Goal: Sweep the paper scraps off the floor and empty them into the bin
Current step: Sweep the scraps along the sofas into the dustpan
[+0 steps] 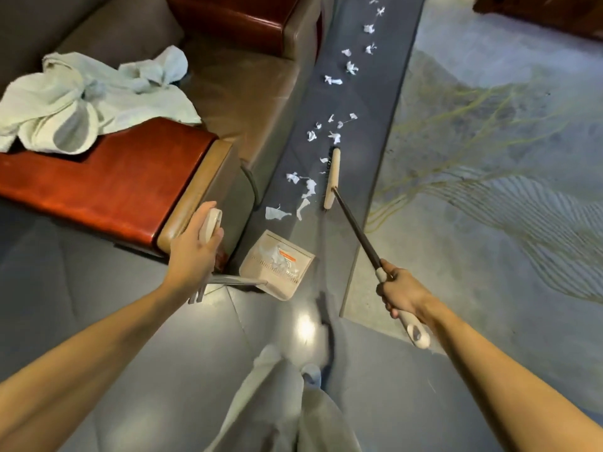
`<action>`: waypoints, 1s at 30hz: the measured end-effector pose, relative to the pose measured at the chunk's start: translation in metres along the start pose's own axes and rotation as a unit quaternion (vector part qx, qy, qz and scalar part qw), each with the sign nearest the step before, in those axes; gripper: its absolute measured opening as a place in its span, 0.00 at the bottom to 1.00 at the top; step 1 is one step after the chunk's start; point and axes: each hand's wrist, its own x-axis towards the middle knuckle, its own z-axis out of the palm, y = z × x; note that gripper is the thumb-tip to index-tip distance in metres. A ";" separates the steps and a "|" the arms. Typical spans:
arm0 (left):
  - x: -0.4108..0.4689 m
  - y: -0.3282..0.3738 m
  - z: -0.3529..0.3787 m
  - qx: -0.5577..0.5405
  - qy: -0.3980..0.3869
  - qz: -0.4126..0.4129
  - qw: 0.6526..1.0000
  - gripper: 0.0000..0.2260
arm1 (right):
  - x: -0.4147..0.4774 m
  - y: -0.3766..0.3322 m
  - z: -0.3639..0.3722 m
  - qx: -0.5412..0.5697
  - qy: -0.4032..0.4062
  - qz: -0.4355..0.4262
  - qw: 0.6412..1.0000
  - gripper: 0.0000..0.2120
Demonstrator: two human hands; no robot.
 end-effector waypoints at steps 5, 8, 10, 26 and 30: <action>0.067 0.001 0.019 0.001 -0.018 -0.029 0.999 0.17 | 0.080 -0.069 -0.027 -0.083 -0.004 -0.031 0.996 0.33; 0.104 0.008 0.028 -0.017 -0.011 -0.034 0.999 0.16 | 0.118 -0.110 -0.040 -0.156 -0.007 -0.043 0.987 0.32; 0.130 0.014 0.032 -0.027 -0.010 -0.043 0.999 0.17 | 0.139 -0.135 -0.048 -0.236 -0.008 -0.047 0.970 0.32; 0.227 0.055 0.064 -0.015 -0.051 -0.033 0.998 0.18 | 0.143 -0.144 -0.043 -0.150 -0.188 0.096 0.966 0.27; 0.232 0.062 0.071 -0.006 -0.059 -0.031 0.998 0.15 | 0.117 -0.131 -0.073 -0.094 -0.216 0.144 0.961 0.27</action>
